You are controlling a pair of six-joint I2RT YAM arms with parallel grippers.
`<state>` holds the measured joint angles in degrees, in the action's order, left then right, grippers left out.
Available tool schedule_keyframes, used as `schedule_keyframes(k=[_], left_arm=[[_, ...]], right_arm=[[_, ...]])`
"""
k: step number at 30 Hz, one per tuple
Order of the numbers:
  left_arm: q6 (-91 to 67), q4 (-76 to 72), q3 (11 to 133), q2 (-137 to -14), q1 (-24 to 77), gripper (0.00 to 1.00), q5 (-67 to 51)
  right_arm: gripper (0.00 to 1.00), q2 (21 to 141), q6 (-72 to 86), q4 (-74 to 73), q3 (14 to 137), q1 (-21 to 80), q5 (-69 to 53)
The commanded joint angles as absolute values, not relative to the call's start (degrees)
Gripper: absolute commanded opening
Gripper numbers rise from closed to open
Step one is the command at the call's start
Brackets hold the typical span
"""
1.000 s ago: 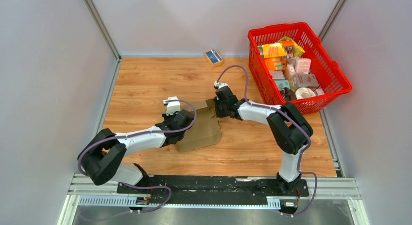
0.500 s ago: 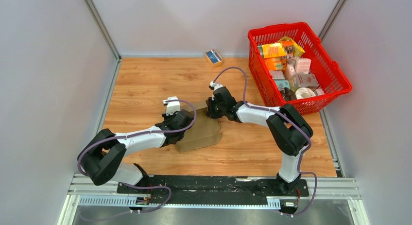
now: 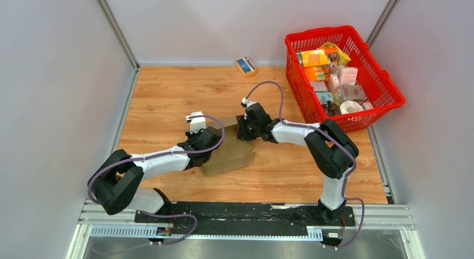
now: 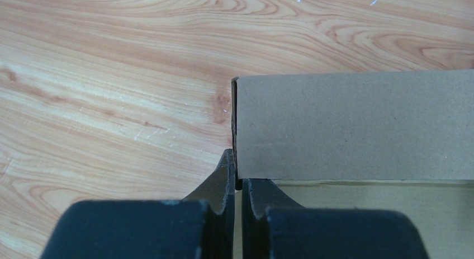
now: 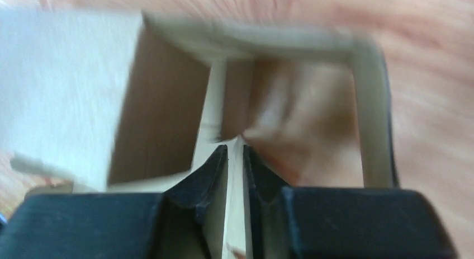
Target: Fold the paper box
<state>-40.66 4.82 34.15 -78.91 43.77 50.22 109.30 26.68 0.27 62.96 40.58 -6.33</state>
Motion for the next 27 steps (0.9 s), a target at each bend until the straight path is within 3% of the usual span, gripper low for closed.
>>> schedule_keyframes(k=[1, 8, 12, 14, 15, 16, 19, 23, 27], left_arm=[[-41.92, 6.41, 33.22, -77.87, 43.77, 0.00, 49.75], [-42.45, 6.06, 33.04, -77.61, 43.77, 0.00, 49.39], [-42.36, 6.42, 32.96, -77.26, 43.86, 0.00, 49.40], [-42.28, 6.50, 32.87, -77.08, 43.77, 0.00, 49.31], [-42.10, 6.50, 32.78, -76.91, 43.77, 0.00, 49.31], [-42.19, 6.50, 32.78, -76.90, 43.77, 0.00, 49.31], [-42.10, 6.07, 32.61, -76.91, 43.77, 0.00, 49.22], [-41.84, 5.97, 32.96, -77.08, 43.77, 0.00, 48.87], [-41.75, 6.33, 32.78, -76.56, 43.77, 0.00, 48.87]], right_arm=[[0.22, 97.94, 23.39, -10.70, 59.08, 40.87, -3.79], [0.20, 97.11, 26.28, -2.73, 48.18, 41.04, -2.03], [0.19, 97.22, 24.53, -7.99, 50.71, 40.69, -0.09], [0.22, 91.69, 23.38, -8.44, 50.01, 40.00, 2.11], [0.25, 88.45, 22.94, -8.70, 49.84, 39.56, 2.37], [0.39, 87.46, 22.50, -9.57, 50.18, 39.03, 2.37], [0.59, 88.06, 20.05, -10.54, 53.78, 37.09, 2.11], [0.64, 93.77, 16.62, -9.23, 59.23, 36.39, 1.85], [0.63, 99.57, 13.89, -8.44, 64.07, 36.39, 3.68]])
